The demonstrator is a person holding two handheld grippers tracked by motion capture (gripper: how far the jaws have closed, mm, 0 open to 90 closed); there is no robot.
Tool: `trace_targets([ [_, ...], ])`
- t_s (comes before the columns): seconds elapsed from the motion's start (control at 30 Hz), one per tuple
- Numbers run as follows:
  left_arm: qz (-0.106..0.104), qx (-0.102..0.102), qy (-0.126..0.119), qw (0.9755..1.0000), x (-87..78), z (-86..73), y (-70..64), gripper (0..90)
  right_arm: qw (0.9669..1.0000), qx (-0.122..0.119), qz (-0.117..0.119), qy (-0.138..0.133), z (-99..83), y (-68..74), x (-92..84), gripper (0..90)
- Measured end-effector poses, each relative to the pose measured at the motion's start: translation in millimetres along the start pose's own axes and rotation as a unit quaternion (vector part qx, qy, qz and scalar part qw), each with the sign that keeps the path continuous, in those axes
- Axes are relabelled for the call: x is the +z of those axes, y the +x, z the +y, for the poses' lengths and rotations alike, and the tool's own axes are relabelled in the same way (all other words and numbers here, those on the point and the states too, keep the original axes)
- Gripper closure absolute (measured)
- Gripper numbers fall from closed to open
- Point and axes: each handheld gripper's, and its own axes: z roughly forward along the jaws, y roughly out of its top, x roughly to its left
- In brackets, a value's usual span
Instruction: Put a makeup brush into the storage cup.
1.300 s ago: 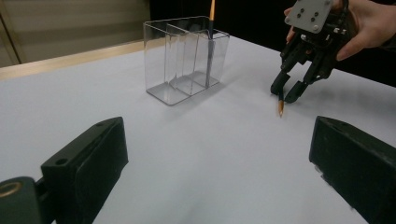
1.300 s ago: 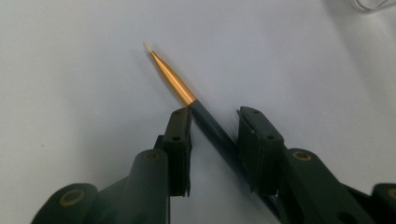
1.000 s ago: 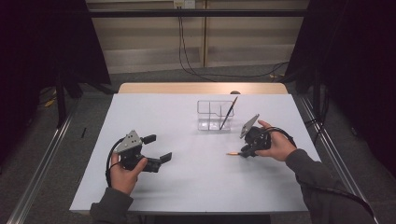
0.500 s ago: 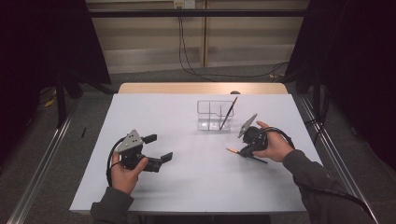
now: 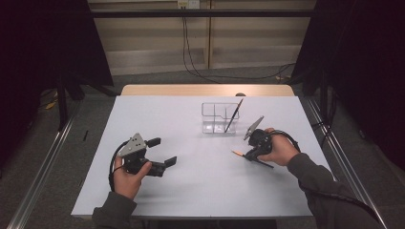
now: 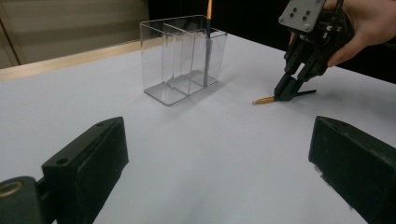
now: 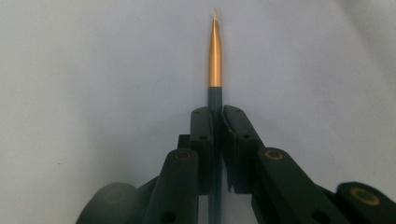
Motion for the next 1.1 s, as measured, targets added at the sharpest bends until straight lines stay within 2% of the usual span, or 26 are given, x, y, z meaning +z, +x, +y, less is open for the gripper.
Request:
trace_targets([
  [0.1, 0.000, 0.000, 0.000, 1.0000, -0.7, -0.4, 0.5, 4.4, 1.0000, 0.001, 0.000, 0.001, -0.2, -0.8, 0.0, 83.2],
  [0.13, 0.007, 0.002, 0.005, 1.0000, -1.6, -0.1, 0.4, 4.5, 1.0000, 0.007, -0.001, 0.002, -0.2, -0.2, -0.1, 83.2],
  [0.2, 0.003, 0.002, 0.001, 1.0000, -2.2, 0.1, 1.6, 4.5, 0.9999, 0.011, -0.004, 0.006, 0.9, 0.7, -0.1, 83.3],
  [0.27, 0.016, 0.004, 0.002, 0.9999, -2.9, 1.0, 0.3, 4.5, 0.9999, 0.009, -0.008, 0.009, 1.8, 1.9, 0.0, 83.6],
  [0.4, 0.011, 0.002, 0.004, 0.9999, -3.2, 0.6, 0.9, 4.5, 0.9998, 0.005, -0.014, 0.009, 1.6, 3.6, -0.2, 84.0],
  [0.43, 0.001, 0.001, 0.002, 1.0000, -2.8, 0.2, 1.8, 4.5, 0.9998, 0.009, -0.017, 0.008, 1.2, 4.8, -0.1, 84.1],
  [0.5, 0.005, 0.002, 0.003, 1.0000, -2.9, 0.7, 1.5, 4.6, 0.9998, 0.006, -0.021, 0.003, 0.6, 5.5, 0.1, 84.2],
  [0.53, 0.013, 0.006, 0.005, 0.9999, -3.5, 1.2, 1.5, 4.6, 0.9997, 0.012, -0.022, 0.003, 0.4, 6.4, 0.0, 84.2],
  [0.63, 0.007, 0.001, 0.003, 1.0000, -3.1, 0.6, 1.9, 4.6, 0.9996, 0.011, -0.024, 0.003, 0.4, 5.9, -0.3, 84.2],
  [0.77, 0.017, 0.001, 0.003, 0.9999, -4.1, -0.3, 2.4, 4.6, 0.9997, 0.009, -0.024, 0.002, 0.2, 6.1, -0.8, 84.3],
  [0.9, 0.021, -0.003, 0.002, 0.9998, -6.0, -0.8, 3.1, 4.6, 0.9998, 0.013, -0.016, -0.006, -1.3, 3.1, -1.7, 84.2],
  [0.93, 0.008, -0.002, -0.001, 1.0000, -6.4, -0.8, 4.6, 4.6, 0.9994, 0.022, -0.020, -0.015, -1.6, 3.6, -1.6, 84.2],
  [1.0, 0.010, -0.004, -0.001, 0.9999, -7.1, -1.7, 4.5, 4.6, 0.9991, 0.023, -0.025, -0.028, -2.0, 1.2, -1.8, 84.2],
  [1.03, 0.019, -0.002, 0.004, 0.9998, -8.2, -1.6, 3.9, 4.6, 0.9985, 0.032, -0.022, -0.039, -2.6, 0.5, -2.0, 84.2],
  [1.1, 0.020, -0.003, 0.003, 0.9998, -9.1, -1.8, 3.1, 4.6, 0.9976, 0.038, -0.021, -0.054, -3.2, -0.7, -2.7, 84.2],
])
